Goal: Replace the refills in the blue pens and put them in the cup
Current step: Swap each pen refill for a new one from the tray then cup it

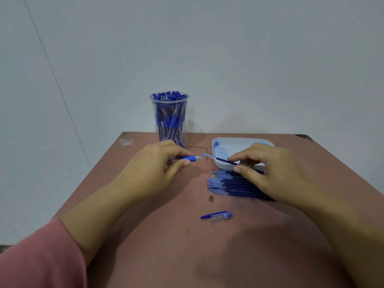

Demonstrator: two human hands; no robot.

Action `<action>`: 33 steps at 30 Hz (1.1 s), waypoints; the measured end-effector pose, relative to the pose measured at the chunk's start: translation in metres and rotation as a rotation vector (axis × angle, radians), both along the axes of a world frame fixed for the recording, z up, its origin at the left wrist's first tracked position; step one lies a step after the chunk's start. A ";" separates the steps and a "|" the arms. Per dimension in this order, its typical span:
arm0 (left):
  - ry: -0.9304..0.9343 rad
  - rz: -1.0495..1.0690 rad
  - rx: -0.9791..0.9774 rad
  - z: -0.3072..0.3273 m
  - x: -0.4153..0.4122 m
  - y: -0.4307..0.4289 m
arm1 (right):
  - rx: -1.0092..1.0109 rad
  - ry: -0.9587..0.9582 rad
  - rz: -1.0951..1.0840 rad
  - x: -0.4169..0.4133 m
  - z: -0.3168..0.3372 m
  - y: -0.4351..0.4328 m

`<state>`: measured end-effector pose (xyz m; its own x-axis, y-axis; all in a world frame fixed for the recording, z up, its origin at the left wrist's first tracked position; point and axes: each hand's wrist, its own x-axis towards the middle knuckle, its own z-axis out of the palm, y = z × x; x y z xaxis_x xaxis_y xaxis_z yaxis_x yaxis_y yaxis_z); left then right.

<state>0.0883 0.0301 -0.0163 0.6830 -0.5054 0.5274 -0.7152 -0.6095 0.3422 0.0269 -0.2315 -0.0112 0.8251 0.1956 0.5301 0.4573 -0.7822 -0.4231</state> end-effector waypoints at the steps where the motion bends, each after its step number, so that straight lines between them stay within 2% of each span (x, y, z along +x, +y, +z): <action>1: 0.002 0.002 -0.003 0.000 0.000 0.000 | -0.001 0.000 -0.002 0.000 0.000 0.000; 16: 0.003 0.011 0.012 0.000 0.001 0.002 | -0.025 0.091 0.068 0.001 -0.001 -0.001; 22: -0.007 -0.069 0.097 -0.001 -0.007 -0.004 | -0.067 0.059 0.104 0.008 -0.009 0.008; 28: -0.059 -0.022 0.070 0.002 -0.011 -0.005 | -0.107 -0.020 0.048 0.007 -0.004 0.007; 33: -0.058 -0.022 0.070 0.002 -0.014 -0.008 | -0.082 0.010 0.065 0.006 -0.007 0.010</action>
<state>0.0740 0.0224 -0.0147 0.6405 -0.5568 0.5288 -0.7461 -0.6142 0.2569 0.0329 -0.2214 -0.0185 0.8144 0.2915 0.5017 0.5044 -0.7832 -0.3636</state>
